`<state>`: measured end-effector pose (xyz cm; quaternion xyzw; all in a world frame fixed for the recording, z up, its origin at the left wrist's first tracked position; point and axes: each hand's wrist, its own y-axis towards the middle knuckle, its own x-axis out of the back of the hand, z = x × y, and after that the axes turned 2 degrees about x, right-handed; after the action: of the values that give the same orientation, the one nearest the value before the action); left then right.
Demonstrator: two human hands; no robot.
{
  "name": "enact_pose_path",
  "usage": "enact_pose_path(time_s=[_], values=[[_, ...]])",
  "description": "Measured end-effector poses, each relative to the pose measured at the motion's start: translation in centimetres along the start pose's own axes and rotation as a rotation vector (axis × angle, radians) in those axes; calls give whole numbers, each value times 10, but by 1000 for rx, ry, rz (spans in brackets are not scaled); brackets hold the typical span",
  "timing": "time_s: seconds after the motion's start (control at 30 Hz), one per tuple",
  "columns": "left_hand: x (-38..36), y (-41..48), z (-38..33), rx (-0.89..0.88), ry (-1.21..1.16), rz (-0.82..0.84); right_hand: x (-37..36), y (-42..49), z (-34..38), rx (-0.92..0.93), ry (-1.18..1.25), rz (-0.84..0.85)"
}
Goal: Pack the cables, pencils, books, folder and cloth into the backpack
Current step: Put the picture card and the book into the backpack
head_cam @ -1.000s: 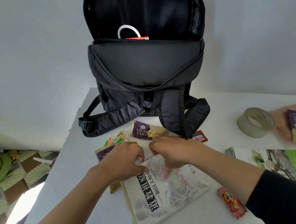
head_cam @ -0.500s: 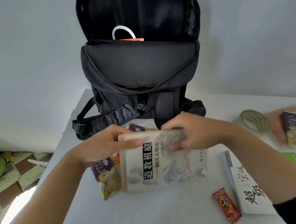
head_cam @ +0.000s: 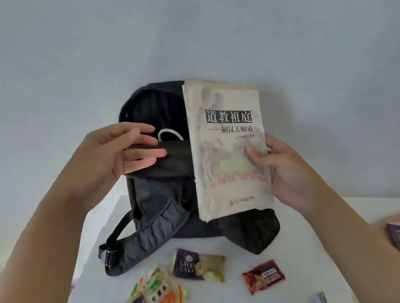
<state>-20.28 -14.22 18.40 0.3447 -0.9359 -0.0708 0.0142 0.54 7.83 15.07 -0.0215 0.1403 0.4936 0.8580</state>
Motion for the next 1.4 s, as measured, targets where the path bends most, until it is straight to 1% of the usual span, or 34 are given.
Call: enact_pose_path(time_s=[0.03,0.1,0.2,0.23,0.27,0.33,0.37,0.4,0.47,0.53,0.6,0.63,0.7,0.73,0.8,0.87,0.93,1.03,1.13,1.23,1.33,1.4], values=[[3,8,-7,-43,74,-52,-1,9,8,-4,79,-28],[3,23,-12,-115,297,-153,-2,22,19,-55,187,-78],[3,49,-8,-187,610,-273,-3,36,29,-132,234,-94],[4,57,-6,-177,713,-264,-4,40,32,-142,234,-94],[6,62,-5,-140,830,-206,-4,43,35,-157,238,-95],[9,69,-2,-2,1043,1,-5,47,41,-188,256,-88],[9,69,1,48,1109,94,-4,49,42,-191,259,-80],[10,70,6,67,1164,152,-5,51,43,-182,251,-64],[9,72,18,27,1281,217,-6,58,36,-152,228,-62],[8,74,30,-3,1375,258,-9,68,22,-145,242,-100],[7,75,37,11,1392,269,-14,77,7,-138,271,-138],[8,75,39,22,1356,280,-16,81,1,-129,292,-157],[10,71,42,45,1199,299,-22,88,-6,-91,323,-198],[11,70,46,32,1116,276,-25,90,-7,-61,327,-212],[8,67,51,-27,1006,178,-30,96,-8,11,310,-242],[-1,63,58,-40,995,112,-37,101,-4,81,279,-253],[-11,58,68,-45,1035,111,-43,106,1,150,230,-243],[-18,45,77,-47,1043,114,-49,112,11,247,62,-227],[-17,41,84,-106,1053,84,-56,114,17,310,-221,-139],[-14,36,92,-235,1102,-46,-60,113,15,318,-437,-55],[-11,26,102,-357,1131,-218,-59,112,4,386,-623,-12],[-10,20,106,-394,1109,-221,-57,111,-5,389,-667,35]])
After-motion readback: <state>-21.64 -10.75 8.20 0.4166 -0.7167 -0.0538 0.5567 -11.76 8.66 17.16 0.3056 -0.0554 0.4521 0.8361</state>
